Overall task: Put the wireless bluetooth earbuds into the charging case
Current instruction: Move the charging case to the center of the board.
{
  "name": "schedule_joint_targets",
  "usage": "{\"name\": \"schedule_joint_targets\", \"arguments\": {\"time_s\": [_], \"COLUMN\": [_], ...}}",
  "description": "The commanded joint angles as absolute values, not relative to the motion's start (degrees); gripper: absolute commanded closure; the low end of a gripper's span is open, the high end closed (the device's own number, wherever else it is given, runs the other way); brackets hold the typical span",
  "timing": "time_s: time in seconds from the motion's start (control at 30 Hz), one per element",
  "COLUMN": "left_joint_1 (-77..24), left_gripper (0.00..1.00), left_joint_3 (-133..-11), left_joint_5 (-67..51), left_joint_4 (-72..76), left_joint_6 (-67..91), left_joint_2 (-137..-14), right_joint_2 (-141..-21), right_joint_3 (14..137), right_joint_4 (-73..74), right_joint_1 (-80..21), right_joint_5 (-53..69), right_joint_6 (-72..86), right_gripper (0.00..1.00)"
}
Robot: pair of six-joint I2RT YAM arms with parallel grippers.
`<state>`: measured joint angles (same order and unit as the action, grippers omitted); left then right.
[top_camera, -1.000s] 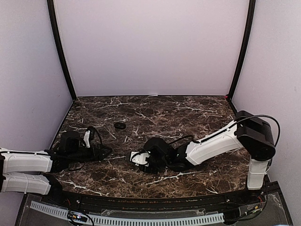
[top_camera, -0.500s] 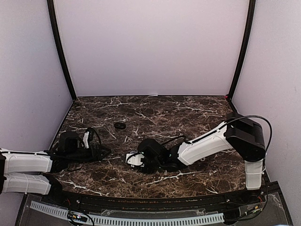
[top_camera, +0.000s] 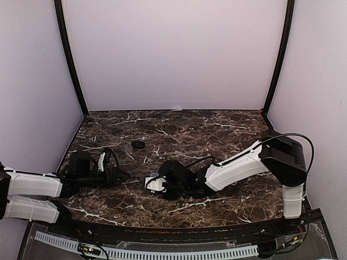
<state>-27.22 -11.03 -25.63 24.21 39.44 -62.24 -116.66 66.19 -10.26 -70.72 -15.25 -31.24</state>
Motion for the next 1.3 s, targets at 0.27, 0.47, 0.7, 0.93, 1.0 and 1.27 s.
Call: {"name": "schedule_joint_targets", "arguments": {"time_s": [0.27, 0.47, 0.7, 0.93, 1.0, 1.27], "left_joint_1": [-28.4, -29.9, -30.4, -31.2, -31.2, -31.7], "left_gripper": [0.17, 0.18, 0.19, 0.20, 0.20, 0.20], "left_joint_3": [-7.4, -9.2, -10.8, -12.3, -12.2, -13.9], "left_joint_5": [-43.3, -40.3, -34.4, -31.3, -30.7, -28.5], "left_joint_4": [47.7, 47.3, 43.0, 40.4, 40.3, 37.9], "left_joint_6": [38.7, 35.8, 33.4, 32.4, 31.9, 29.8], "left_joint_2": [-65.3, -69.4, -72.4, -72.6, -71.9, -73.4], "right_joint_2": [-105.6, -102.8, -101.5, -102.8, -104.4, -110.4], "right_joint_3": [60.6, 58.9, 59.7, 63.5, 64.7, 70.7], "right_joint_4": [-16.0, -16.7, -14.2, -10.4, -9.1, -6.1], "right_joint_1": [-71.7, -71.8, -68.6, -60.6, -58.6, -55.2], "right_joint_5": [-14.3, -13.5, -7.1, 3.8, 6.9, 13.2], "right_joint_6": [-28.8, -26.6, -20.6, -8.2, -4.2, 10.7], "right_gripper": [0.79, 0.78, 0.69, 0.62, 0.61, 0.65]}}
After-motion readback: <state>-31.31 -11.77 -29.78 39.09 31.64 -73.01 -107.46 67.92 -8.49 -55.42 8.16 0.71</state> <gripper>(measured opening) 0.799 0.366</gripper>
